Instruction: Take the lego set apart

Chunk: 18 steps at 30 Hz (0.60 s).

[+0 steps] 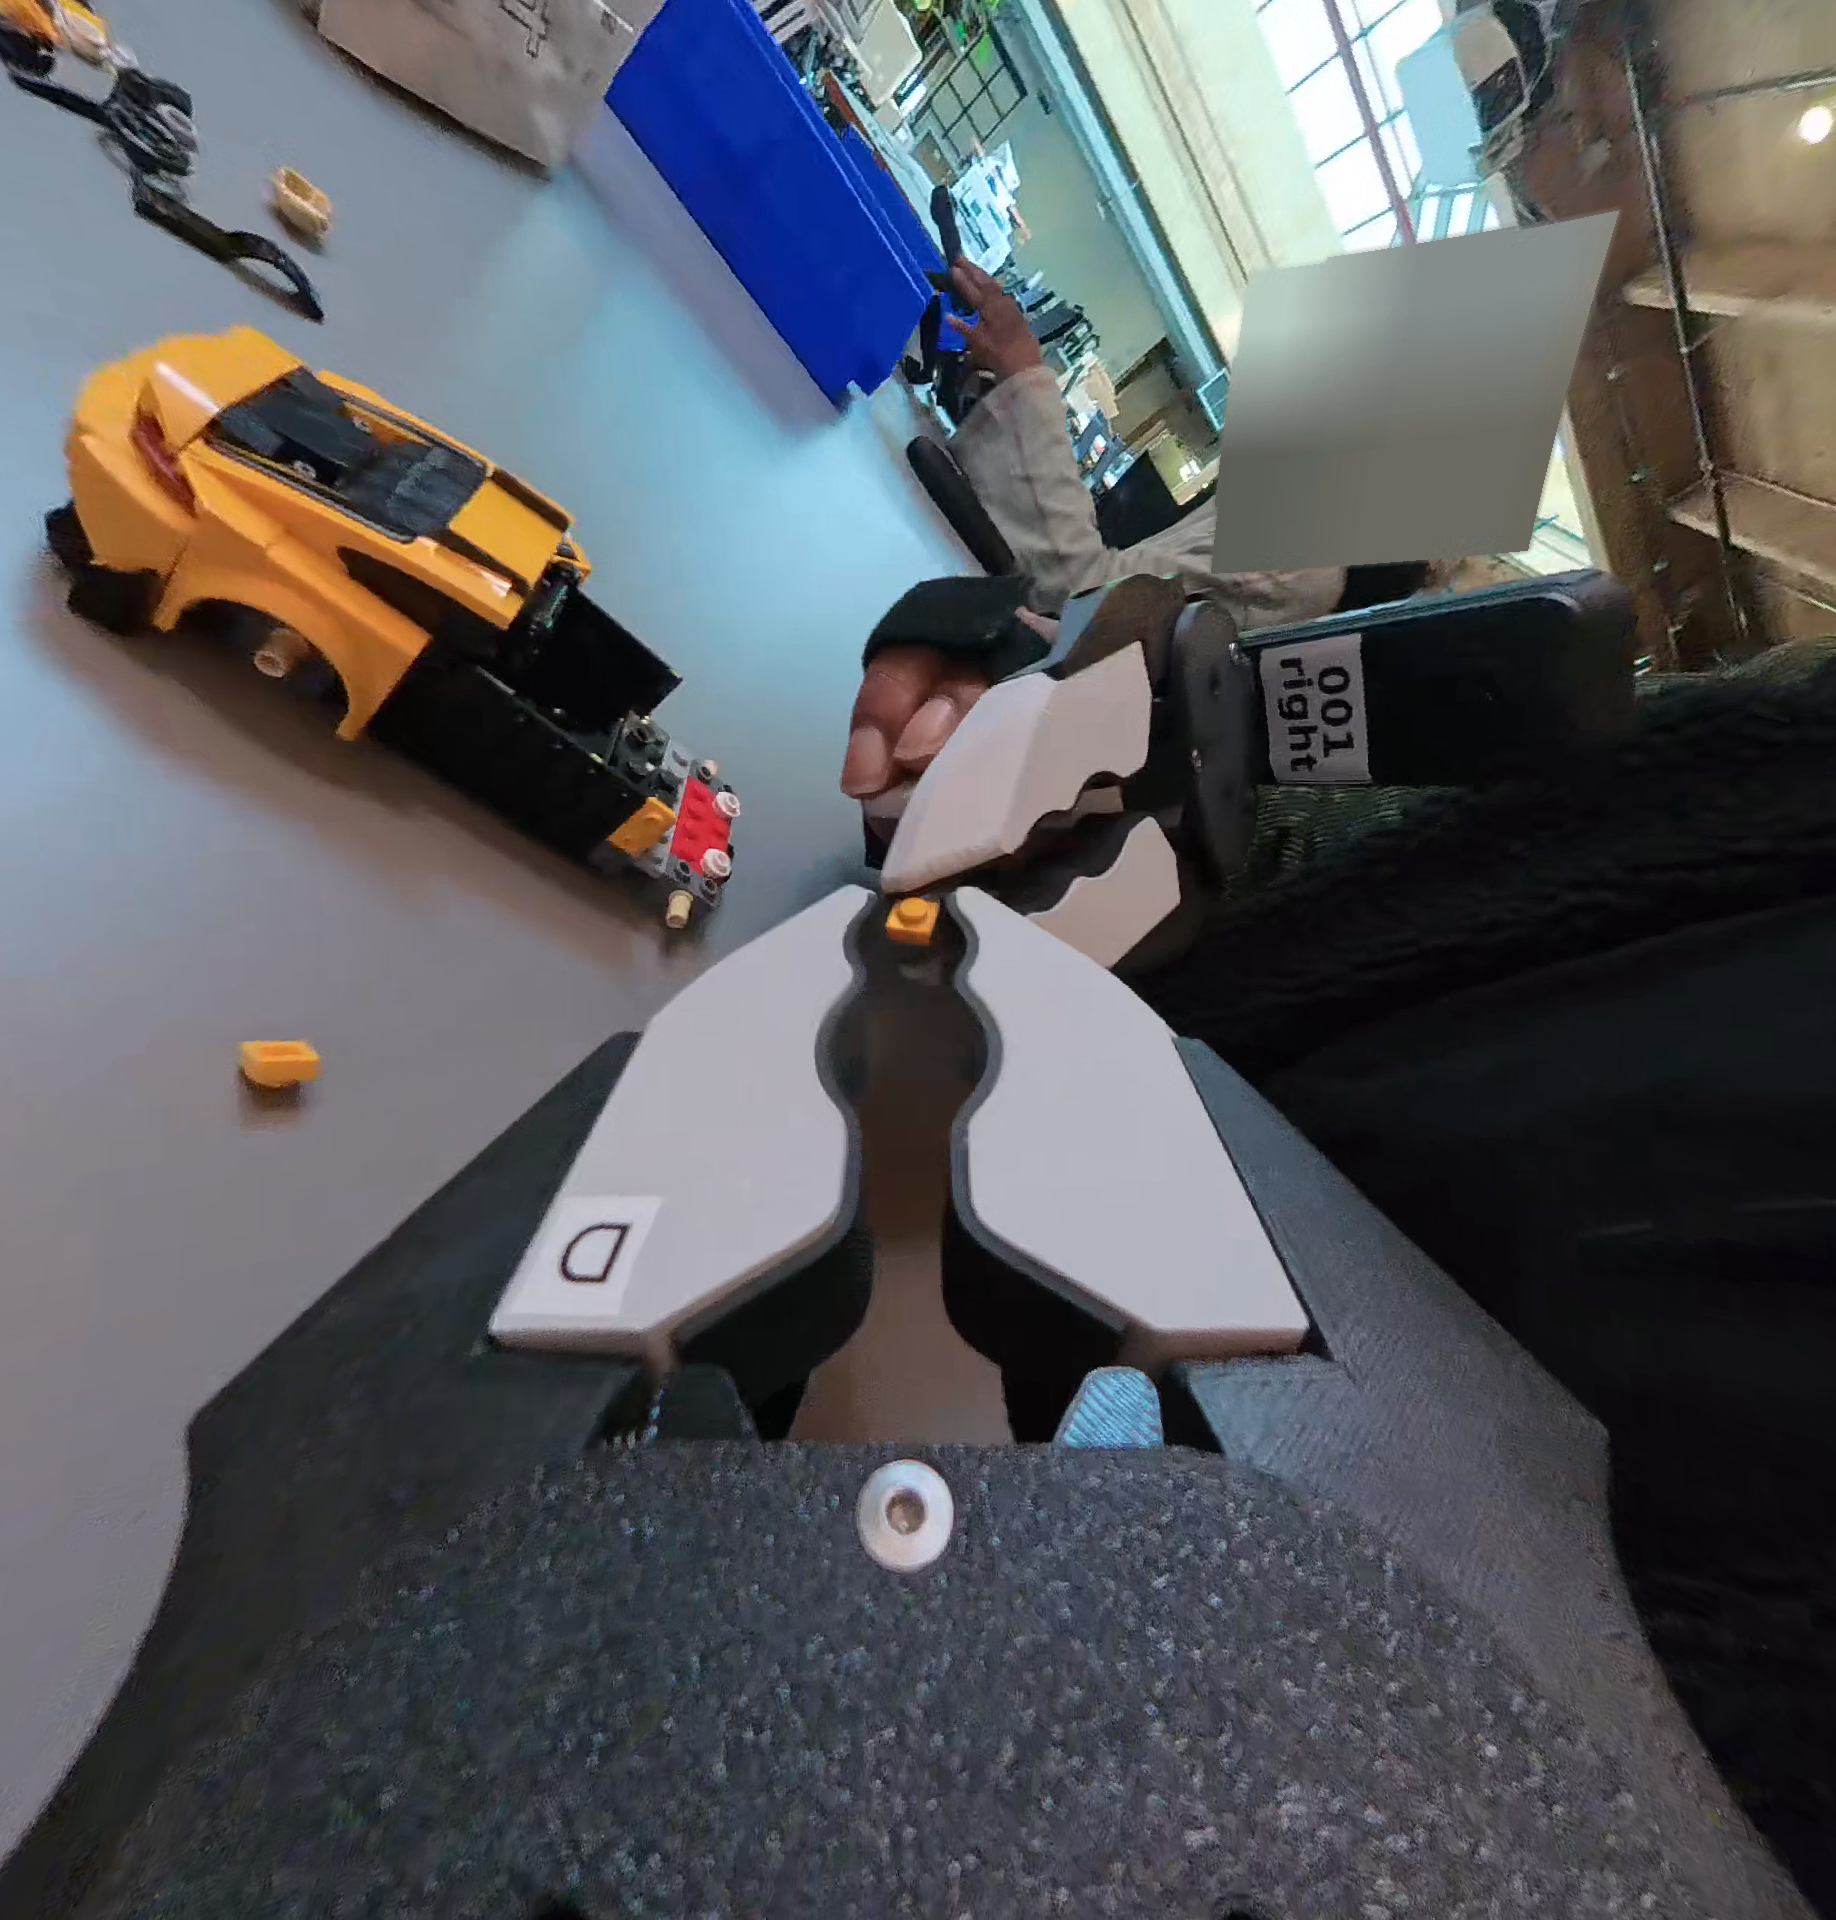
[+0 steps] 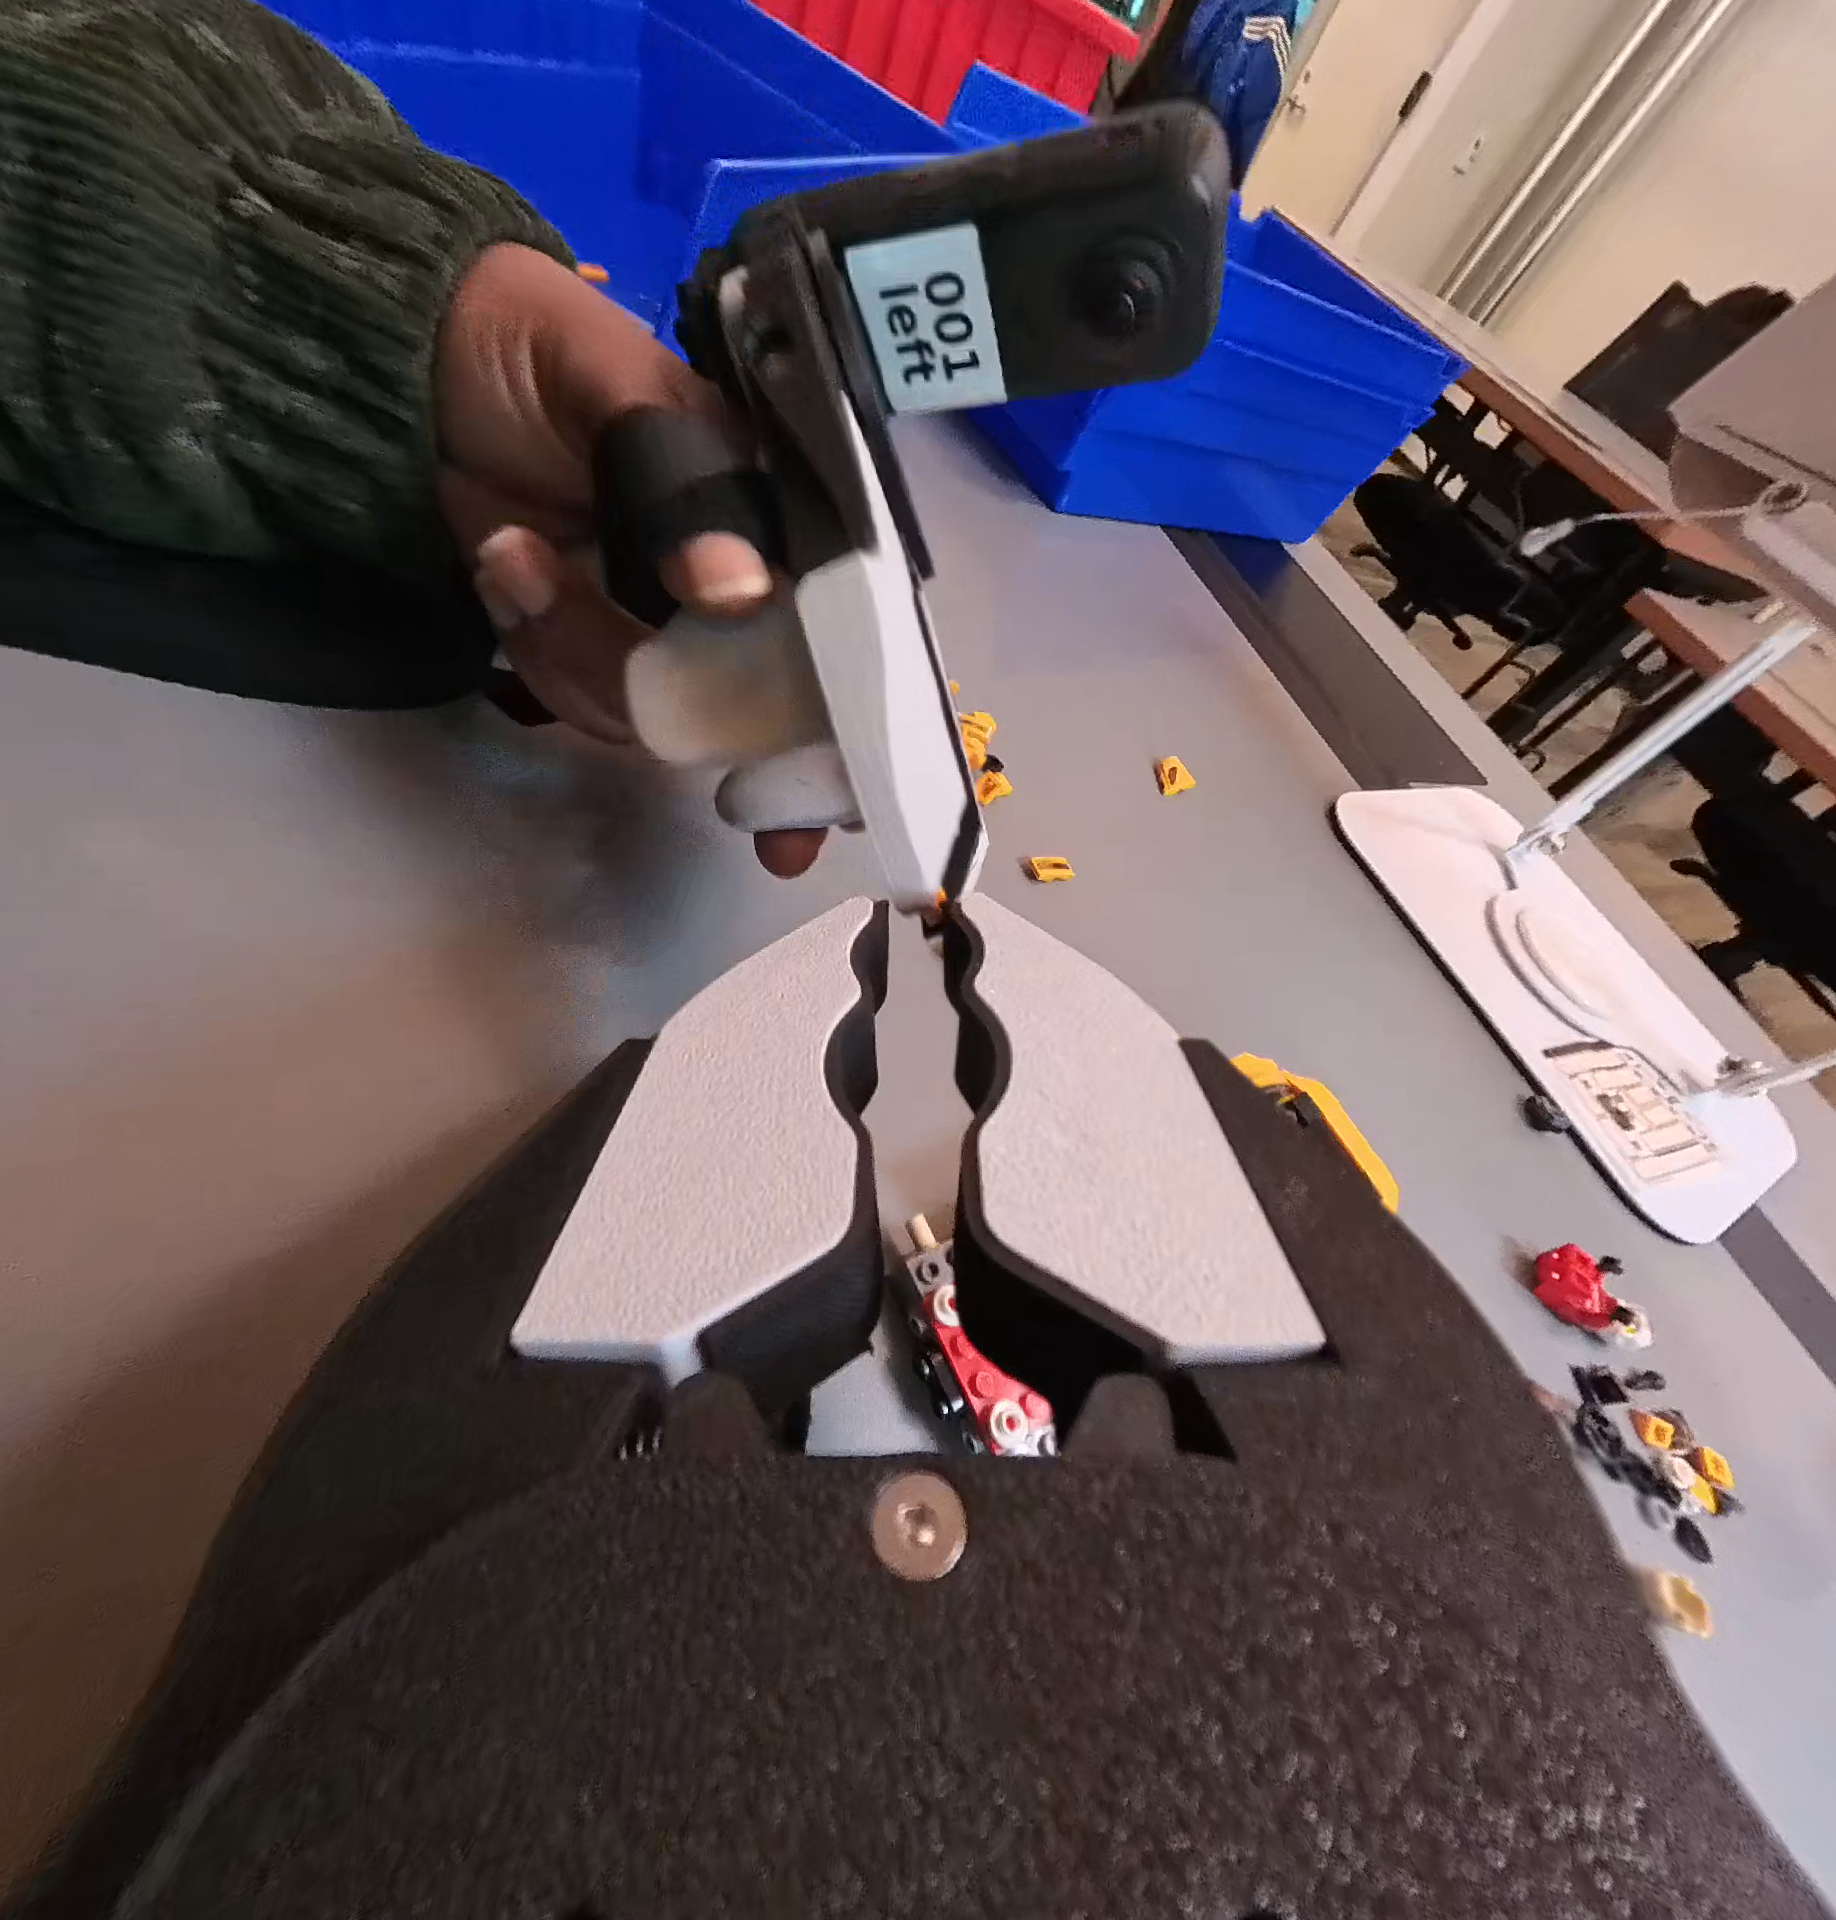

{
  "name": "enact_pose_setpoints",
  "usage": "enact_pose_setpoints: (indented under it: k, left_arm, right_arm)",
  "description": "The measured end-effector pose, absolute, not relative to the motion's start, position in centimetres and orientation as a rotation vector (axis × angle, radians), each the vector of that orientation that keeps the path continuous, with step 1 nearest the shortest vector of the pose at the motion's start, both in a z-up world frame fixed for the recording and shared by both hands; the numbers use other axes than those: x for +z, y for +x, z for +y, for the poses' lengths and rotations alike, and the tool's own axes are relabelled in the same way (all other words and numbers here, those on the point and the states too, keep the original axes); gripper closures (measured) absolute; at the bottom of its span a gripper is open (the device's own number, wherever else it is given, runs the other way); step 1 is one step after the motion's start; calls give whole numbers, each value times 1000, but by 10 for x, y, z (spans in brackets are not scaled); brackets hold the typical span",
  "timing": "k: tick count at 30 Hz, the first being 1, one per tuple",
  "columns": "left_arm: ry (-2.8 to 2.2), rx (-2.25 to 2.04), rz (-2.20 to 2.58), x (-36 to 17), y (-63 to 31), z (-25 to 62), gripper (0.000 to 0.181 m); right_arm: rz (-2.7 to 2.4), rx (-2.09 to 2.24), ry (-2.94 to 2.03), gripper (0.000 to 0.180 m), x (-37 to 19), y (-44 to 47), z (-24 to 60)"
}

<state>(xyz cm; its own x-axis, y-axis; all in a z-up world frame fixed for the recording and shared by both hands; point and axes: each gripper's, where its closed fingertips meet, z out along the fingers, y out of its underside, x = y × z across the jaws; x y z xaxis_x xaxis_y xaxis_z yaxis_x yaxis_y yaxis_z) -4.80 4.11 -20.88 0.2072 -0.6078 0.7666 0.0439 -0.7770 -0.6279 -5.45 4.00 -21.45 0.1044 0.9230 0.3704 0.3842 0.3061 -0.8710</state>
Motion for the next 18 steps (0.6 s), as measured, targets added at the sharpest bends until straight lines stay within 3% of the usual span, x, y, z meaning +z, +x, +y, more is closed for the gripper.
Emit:
enact_pose_setpoints:
  k: [5, 12, 18]
  left_arm:
    - [-2019, -1394, 544, -219, -68, 53, 172]
    - [-2177, -604, 799, -262, -116, 76, 137]
    - [-2141, -391, 609, -245, -154, 124, 143]
  right_arm:
    - [-1479, 592, -1280, 169, -216, -52, 45]
    - [-1456, 581, -1320, 169, -218, -44, 55]
    - [-1356, 626, -1377, 170, -207, -33, 72]
